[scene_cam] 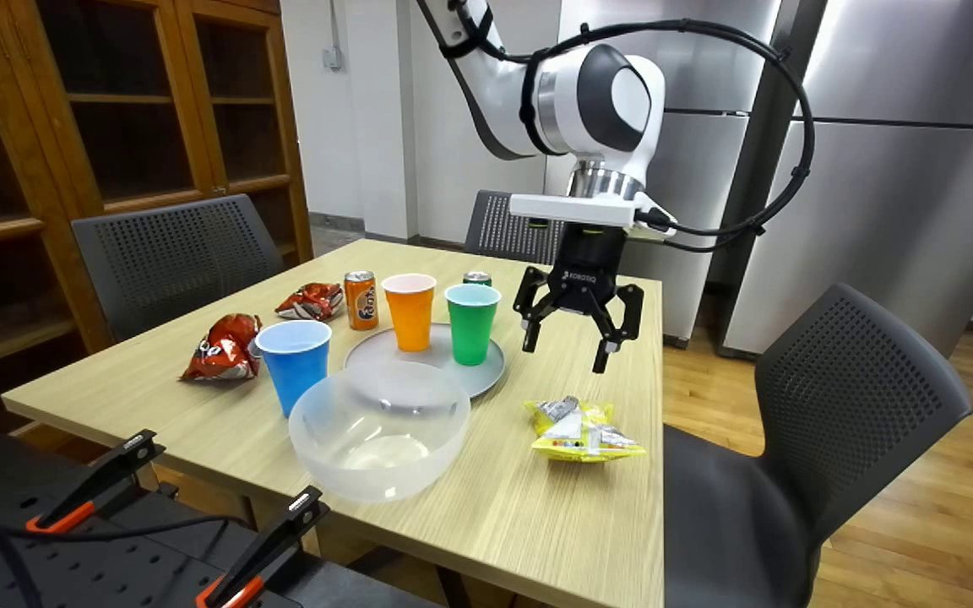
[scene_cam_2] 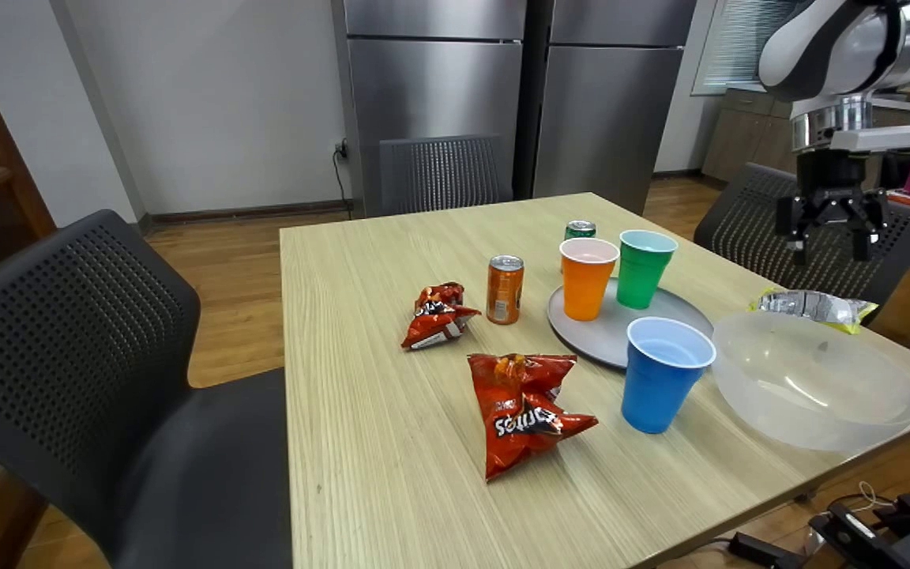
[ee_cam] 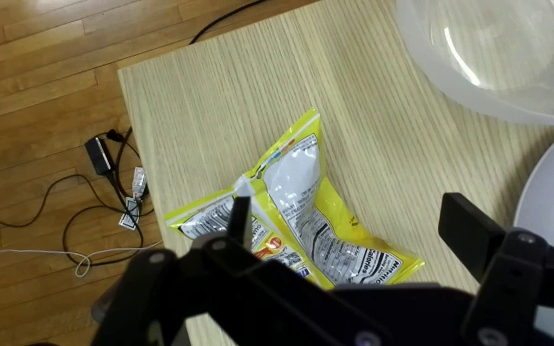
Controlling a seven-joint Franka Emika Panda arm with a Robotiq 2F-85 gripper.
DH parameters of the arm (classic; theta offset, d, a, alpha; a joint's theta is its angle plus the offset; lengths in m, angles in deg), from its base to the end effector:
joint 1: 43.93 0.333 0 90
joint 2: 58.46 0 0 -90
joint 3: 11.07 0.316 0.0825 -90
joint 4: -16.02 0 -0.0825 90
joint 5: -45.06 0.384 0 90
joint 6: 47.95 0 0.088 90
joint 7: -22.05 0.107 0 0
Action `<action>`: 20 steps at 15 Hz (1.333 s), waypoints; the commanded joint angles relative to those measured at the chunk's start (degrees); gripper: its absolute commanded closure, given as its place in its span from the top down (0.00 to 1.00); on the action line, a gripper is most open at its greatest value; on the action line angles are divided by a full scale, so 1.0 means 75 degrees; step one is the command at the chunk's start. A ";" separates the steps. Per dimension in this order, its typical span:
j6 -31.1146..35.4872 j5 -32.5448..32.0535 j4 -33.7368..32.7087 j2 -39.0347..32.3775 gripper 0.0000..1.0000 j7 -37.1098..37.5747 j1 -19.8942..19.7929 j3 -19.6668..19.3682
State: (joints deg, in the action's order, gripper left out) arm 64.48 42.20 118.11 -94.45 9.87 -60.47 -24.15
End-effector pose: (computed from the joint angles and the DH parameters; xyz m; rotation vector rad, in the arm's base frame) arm 0.5279 -0.2973 0.1844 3.0146 -0.3975 -0.7268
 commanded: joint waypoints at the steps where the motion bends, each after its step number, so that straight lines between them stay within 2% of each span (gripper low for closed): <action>1: -0.0573 -0.0136 -0.0742 -0.0549 1.00 0.0449 -0.0076 0.0028; 12: -0.1724 -0.0483 -0.2379 -0.1748 1.00 0.0946 0.0007 -0.0048; 13: -0.1835 -0.0481 -0.2425 -0.1704 1.00 0.0868 -0.0007 0.0005; 14: -0.1365 -0.0379 -0.1981 -0.1559 1.00 0.0764 -0.0103 0.0074; 20: -0.1562 -0.0398 -0.2198 -0.1621 1.00 0.0768 -0.0089 0.0080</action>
State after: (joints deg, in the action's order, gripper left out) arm 52.97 39.86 101.92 -106.57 15.28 -60.36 -24.47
